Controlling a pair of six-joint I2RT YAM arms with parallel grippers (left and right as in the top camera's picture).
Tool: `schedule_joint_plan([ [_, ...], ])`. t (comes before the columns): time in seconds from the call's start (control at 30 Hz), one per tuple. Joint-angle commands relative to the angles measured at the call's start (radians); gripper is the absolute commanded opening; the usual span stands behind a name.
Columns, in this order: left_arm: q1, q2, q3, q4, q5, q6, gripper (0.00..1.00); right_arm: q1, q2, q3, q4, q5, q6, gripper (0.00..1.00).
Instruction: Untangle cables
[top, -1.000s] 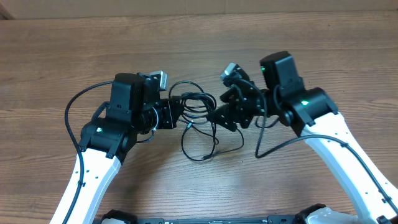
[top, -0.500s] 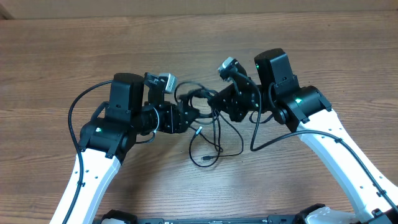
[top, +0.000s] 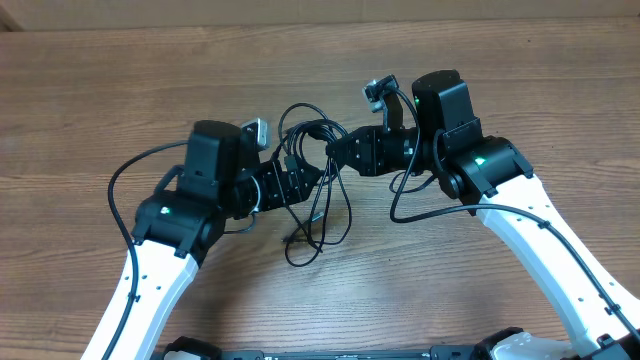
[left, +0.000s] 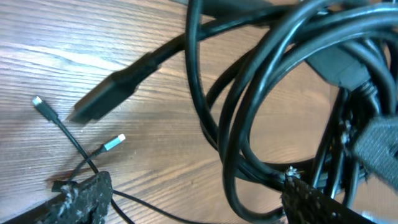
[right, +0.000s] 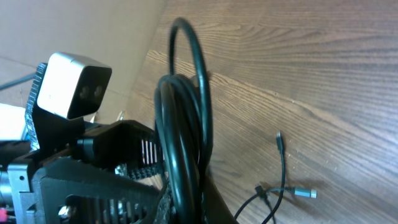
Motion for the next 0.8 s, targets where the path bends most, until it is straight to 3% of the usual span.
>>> schedule_joint_plan([
  [0.0, -0.029, -0.01, 0.0, 0.05, -0.135, -0.175, 0.85, 0.0, -0.001, 0.014, 0.002, -0.069, 0.048, 0.04],
  [0.23, -0.051, 0.013, 0.0, 0.109, -0.179, -0.29, 0.78, 0.001, -0.001, 0.014, -0.005, -0.089, 0.049, 0.04],
  [0.33, -0.051, 0.039, 0.0, 0.11, -0.173, -0.326, 0.7, 0.001, -0.001, 0.014, -0.005, -0.112, 0.049, 0.04],
  [0.4, -0.051, 0.063, 0.0, 0.115, -0.15, -0.346, 0.56, 0.001, -0.001, 0.014, -0.005, -0.119, 0.049, 0.04],
  [0.47, -0.051, 0.087, 0.0, 0.127, -0.125, -0.348, 0.31, 0.001, -0.001, 0.014, -0.003, -0.118, 0.048, 0.04],
  [0.57, -0.05, 0.1, 0.0, 0.129, -0.127, -0.338, 0.04, 0.0, -0.001, 0.014, -0.006, -0.114, 0.04, 0.04],
  [0.77, 0.0, 0.063, 0.001, 0.13, -0.118, -0.148, 0.04, 0.0, -0.001, 0.014, -0.124, -0.033, -0.124, 0.04],
])
